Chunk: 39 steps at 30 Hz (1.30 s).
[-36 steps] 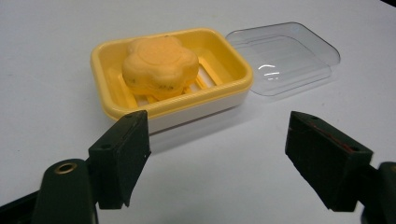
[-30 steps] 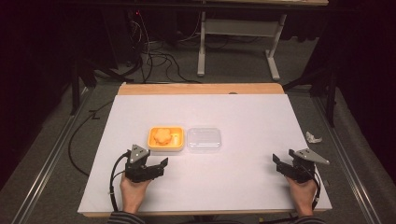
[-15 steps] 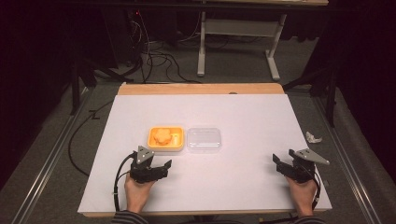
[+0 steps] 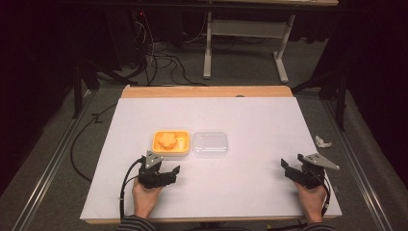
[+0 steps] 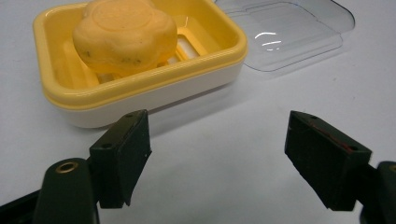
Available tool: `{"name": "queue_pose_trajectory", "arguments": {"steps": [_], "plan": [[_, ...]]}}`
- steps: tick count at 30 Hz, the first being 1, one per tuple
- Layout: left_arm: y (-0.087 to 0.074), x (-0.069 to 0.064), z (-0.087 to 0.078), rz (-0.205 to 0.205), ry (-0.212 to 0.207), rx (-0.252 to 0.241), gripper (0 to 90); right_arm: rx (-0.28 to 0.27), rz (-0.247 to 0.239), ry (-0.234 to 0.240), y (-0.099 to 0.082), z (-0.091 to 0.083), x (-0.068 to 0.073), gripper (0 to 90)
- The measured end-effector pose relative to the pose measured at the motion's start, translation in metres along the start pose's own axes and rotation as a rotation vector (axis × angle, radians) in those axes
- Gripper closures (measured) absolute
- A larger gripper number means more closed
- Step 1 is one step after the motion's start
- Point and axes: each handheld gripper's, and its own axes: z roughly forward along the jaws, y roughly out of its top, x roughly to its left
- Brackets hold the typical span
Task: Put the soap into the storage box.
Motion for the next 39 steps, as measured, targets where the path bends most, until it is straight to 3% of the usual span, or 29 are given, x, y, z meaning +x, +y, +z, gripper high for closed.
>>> {"name": "queue_pose_trajectory", "arguments": {"steps": [11,33,39], "plan": [[0.0,0.001,0.006,-0.002,0.012,-0.01,23.1,-0.001,0.004,0.0,0.0,0.0,0.0,28.4],[-0.003,-0.002,0.012,0.035,0.029,-0.017,22.9,0.001,0.006,-0.001,0.0,0.0,0.0,28.4],[-0.004,-0.005,0.011,0.062,0.043,-0.02,22.9,0.001,0.003,-0.001,0.0,0.0,0.0,28.4]]}}
